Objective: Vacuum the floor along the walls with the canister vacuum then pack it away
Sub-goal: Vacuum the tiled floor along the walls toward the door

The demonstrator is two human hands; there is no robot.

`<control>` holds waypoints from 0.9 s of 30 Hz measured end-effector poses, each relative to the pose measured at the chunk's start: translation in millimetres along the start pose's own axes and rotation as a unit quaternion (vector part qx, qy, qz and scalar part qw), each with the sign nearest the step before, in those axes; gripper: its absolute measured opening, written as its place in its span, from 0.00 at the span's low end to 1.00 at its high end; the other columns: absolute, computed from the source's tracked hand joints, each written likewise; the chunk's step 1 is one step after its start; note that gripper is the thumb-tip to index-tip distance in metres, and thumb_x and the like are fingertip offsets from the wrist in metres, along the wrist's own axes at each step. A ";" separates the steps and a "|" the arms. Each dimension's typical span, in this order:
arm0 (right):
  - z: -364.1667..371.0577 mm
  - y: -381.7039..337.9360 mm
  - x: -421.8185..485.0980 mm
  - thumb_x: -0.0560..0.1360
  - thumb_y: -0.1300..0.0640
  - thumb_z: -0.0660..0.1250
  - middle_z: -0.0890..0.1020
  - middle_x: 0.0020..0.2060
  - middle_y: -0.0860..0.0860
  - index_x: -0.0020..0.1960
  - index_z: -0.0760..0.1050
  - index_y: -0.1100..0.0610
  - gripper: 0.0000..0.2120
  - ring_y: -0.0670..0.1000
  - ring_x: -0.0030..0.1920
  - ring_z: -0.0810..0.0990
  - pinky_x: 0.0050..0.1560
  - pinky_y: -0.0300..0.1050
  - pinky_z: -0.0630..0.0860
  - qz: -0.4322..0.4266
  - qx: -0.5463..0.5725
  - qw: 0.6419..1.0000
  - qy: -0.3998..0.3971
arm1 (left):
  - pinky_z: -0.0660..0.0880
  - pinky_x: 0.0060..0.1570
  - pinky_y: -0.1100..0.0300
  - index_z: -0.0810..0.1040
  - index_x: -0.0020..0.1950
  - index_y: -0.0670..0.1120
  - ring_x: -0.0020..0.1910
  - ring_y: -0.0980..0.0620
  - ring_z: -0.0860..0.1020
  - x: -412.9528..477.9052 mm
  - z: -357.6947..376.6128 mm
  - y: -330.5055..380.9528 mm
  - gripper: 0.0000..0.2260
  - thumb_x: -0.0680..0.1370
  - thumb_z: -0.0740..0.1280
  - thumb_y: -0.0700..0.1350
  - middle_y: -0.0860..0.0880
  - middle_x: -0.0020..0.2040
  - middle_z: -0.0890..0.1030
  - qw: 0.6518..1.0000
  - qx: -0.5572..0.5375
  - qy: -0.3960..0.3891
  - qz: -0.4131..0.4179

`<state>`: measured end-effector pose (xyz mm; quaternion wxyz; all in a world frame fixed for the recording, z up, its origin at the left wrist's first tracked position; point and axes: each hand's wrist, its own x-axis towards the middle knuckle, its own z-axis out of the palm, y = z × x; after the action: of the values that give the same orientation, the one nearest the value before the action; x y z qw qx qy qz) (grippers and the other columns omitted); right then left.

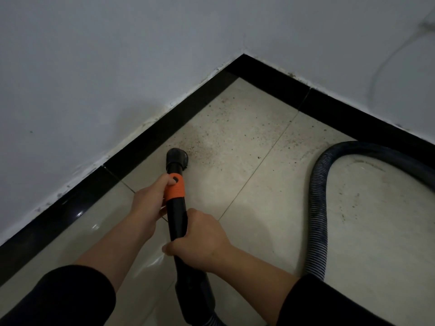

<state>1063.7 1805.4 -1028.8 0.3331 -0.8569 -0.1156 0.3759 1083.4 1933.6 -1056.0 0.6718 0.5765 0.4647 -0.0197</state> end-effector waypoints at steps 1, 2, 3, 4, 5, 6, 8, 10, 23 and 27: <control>1.5 -1.9 2.6 0.67 0.49 0.74 0.77 0.46 0.51 0.52 0.69 0.53 0.20 0.52 0.46 0.79 0.45 0.48 0.79 -0.002 -0.001 1.000 -0.001 | 0.74 0.39 0.56 0.76 0.58 0.41 0.45 0.48 0.77 1.6 -2.2 1.3 0.16 0.74 0.69 0.46 0.43 0.52 0.78 1.000 -0.001 0.004 0.001; 2.7 -2.6 4.3 0.67 0.49 0.74 0.77 0.46 0.50 0.51 0.69 0.53 0.19 0.52 0.46 0.79 0.45 0.48 0.79 -0.002 -0.003 1.000 0.000 | 0.74 0.39 0.56 0.76 0.58 0.41 0.45 0.48 0.77 2.4 -3.4 1.6 0.16 0.74 0.69 0.46 0.43 0.53 0.78 1.000 -0.002 0.005 0.000; 3.4 -3.4 5.9 0.67 0.48 0.74 0.77 0.46 0.50 0.51 0.69 0.52 0.19 0.52 0.46 0.79 0.45 0.48 0.79 -0.003 -0.006 1.000 0.002 | 0.74 0.39 0.56 0.76 0.58 0.41 0.45 0.48 0.77 3.3 -4.3 2.1 0.16 0.74 0.69 0.46 0.43 0.53 0.78 1.000 -0.003 0.006 -0.001; 4.5 -5.0 8.6 0.67 0.48 0.74 0.77 0.46 0.50 0.51 0.69 0.52 0.19 0.52 0.46 0.79 0.46 0.48 0.79 -0.005 -0.007 1.000 0.002 | 0.74 0.39 0.56 0.76 0.59 0.41 0.45 0.48 0.77 5.1 -6.1 3.3 0.16 0.74 0.69 0.46 0.43 0.53 0.78 1.000 -0.004 0.008 -0.001; 5.5 -6.6 11.0 0.67 0.48 0.74 0.77 0.46 0.51 0.51 0.69 0.52 0.19 0.52 0.46 0.79 0.46 0.48 0.79 -0.007 -0.006 1.000 0.002 | 0.74 0.39 0.56 0.76 0.59 0.41 0.45 0.47 0.77 7.1 -7.6 4.4 0.16 0.74 0.69 0.46 0.42 0.54 0.78 1.000 -0.006 0.011 0.000; 6.4 -7.7 13.2 0.67 0.49 0.74 0.78 0.46 0.51 0.51 0.69 0.52 0.19 0.52 0.46 0.79 0.46 0.48 0.79 -0.010 -0.005 1.000 0.001 | 0.74 0.40 0.56 0.76 0.60 0.41 0.46 0.47 0.77 9.2 -9.1 5.2 0.17 0.74 0.69 0.46 0.42 0.54 0.78 1.000 -0.007 0.012 0.001; 7.7 -10.3 17.4 0.67 0.49 0.74 0.78 0.46 0.51 0.51 0.69 0.52 0.19 0.53 0.47 0.79 0.46 0.49 0.79 -0.016 -0.004 1.000 0.003 | 0.75 0.41 0.55 0.76 0.60 0.41 0.47 0.47 0.77 13.6 -12.1 6.7 0.18 0.73 0.69 0.47 0.42 0.56 0.78 1.000 -0.007 0.013 0.001; 8.0 -12.1 20.9 0.67 0.48 0.74 0.78 0.45 0.51 0.50 0.69 0.52 0.19 0.53 0.46 0.79 0.47 0.49 0.79 -0.021 -0.010 1.000 0.007 | 0.75 0.41 0.55 0.76 0.60 0.41 0.47 0.47 0.78 16.8 -14.3 8.4 0.18 0.73 0.69 0.47 0.42 0.56 0.78 1.000 -0.010 0.014 0.002; 11.2 -18.7 40.1 0.67 0.49 0.74 0.78 0.45 0.50 0.51 0.69 0.52 0.19 0.52 0.45 0.79 0.45 0.49 0.79 -0.028 0.026 0.999 0.017 | 0.74 0.40 0.55 0.77 0.56 0.43 0.45 0.48 0.77 32.6 -15.3 22.4 0.13 0.74 0.69 0.45 0.44 0.51 0.78 1.000 0.005 0.008 0.022; 11.4 -17.8 42.1 0.68 0.50 0.73 0.77 0.44 0.50 0.51 0.68 0.52 0.18 0.51 0.43 0.78 0.41 0.46 0.77 -0.036 0.029 0.999 0.023 | 0.75 0.42 0.55 0.77 0.56 0.43 0.46 0.48 0.77 35.3 -13.5 23.3 0.13 0.74 0.68 0.46 0.45 0.51 0.78 1.000 0.010 0.001 0.026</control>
<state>1085.5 1843.2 -1046.6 0.3737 -0.8508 -0.1281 0.3467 1108.4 1970.0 -1059.9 0.6657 0.5952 0.4501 -0.0057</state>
